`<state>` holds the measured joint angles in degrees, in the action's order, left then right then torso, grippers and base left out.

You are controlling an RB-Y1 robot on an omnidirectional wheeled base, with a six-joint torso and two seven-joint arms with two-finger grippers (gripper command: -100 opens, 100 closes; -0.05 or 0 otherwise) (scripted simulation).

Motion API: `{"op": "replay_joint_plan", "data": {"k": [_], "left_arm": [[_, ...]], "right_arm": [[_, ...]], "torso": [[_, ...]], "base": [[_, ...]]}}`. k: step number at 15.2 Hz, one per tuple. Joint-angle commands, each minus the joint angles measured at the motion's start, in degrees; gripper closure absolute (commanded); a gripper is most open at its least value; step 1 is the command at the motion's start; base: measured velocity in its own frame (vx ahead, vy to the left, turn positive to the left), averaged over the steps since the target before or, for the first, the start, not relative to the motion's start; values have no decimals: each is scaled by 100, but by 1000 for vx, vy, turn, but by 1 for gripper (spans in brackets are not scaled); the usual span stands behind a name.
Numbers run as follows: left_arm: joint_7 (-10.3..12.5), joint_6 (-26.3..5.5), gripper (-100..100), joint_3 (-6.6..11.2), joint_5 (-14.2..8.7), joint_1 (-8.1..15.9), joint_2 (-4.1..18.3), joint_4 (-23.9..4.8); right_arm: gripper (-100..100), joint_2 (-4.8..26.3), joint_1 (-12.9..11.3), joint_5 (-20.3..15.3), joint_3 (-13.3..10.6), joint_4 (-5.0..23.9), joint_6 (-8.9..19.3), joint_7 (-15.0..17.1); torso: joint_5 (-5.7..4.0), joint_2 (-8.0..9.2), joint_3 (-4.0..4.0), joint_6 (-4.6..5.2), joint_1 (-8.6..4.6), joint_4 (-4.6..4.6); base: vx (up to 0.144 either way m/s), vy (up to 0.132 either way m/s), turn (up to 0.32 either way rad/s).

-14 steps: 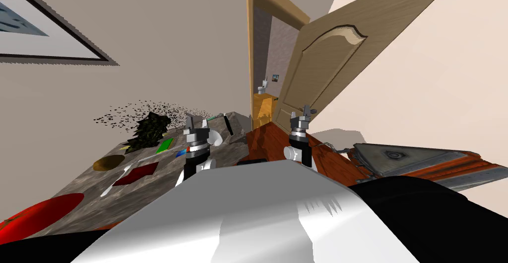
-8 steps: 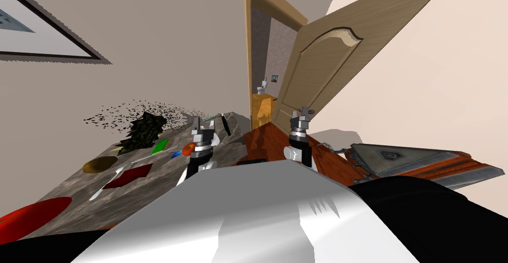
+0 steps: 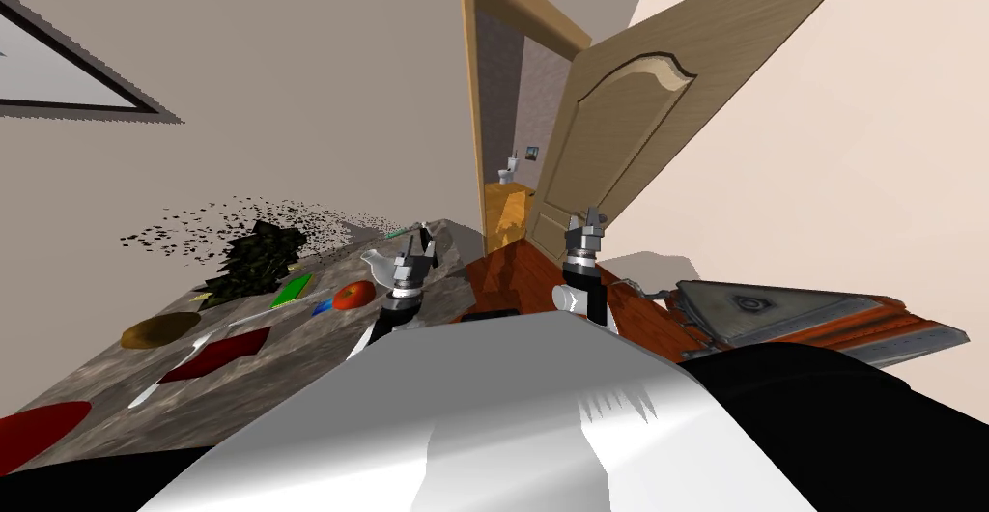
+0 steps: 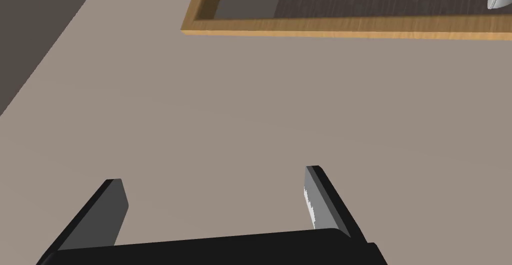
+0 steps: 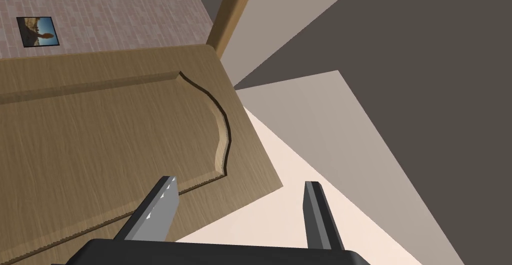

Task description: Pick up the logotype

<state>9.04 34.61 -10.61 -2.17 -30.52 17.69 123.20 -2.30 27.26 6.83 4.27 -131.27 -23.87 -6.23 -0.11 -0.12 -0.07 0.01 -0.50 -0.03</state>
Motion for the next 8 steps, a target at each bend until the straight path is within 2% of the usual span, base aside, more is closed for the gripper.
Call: {"op": "replay_joint_plan", "data": {"k": [1, 2, 3, 4, 5, 6, 7, 8], "left_arm": [[-10, 116, -100, -286, -19, -24, 286, -105], [-10, 116, -100, -328, -19, -24, 343, -105], [-1, 176, -100, -517, -49, -36, 504, -161], [-1, 176, -100, -550, -49, -36, 612, -161], [9, 238, -100, -737, -83, -49, 759, -219], [9, 238, -100, -780, -83, -49, 896, -219], [20, 302, -100, -943, -121, -63, 1042, -280], [20, 302, -100, -1016, -121, -63, 1164, -280]], "right_arm": [[0, 0, 0, 0, 0, 0, 0, 0], [0, 0, 0, 0, 0, 0, 0, 0], [0, 0, 0, 0, 0, 0, 0, 0], [0, 0, 0, 0, 0, 0, 0, 0], [0, 0, 0, 0, 0, 0, 0, 0], [0, 0, 0, 0, 0, 0, 0, 0], [0, 0, 0, 0, 0, 0, 0, 0], [0, 0, 0, 0, 0, 0, 0, 0]], "torso": [[0, 0, 0, 0, 0, 0], [-1, 3, 1, 0, -4, 0], [-1, 3, 2, 0, -4, 1], [-1, 2, 1, 0, -4, 0], [-1, 3, 2, 0, -2, 1], [-1, 1, 1, 0, -2, 0], [-1, -4, -2, 0, 1, 0], [-1, -8, -4, 1, -5, -2]], "base": [[14, -127, -13], [19, -123, -9], [31, -123, -14], [21, -115, -10], [31, -118, -23], [49, -111, -13], [59, -132, -25], [50, -134, -15]]}}
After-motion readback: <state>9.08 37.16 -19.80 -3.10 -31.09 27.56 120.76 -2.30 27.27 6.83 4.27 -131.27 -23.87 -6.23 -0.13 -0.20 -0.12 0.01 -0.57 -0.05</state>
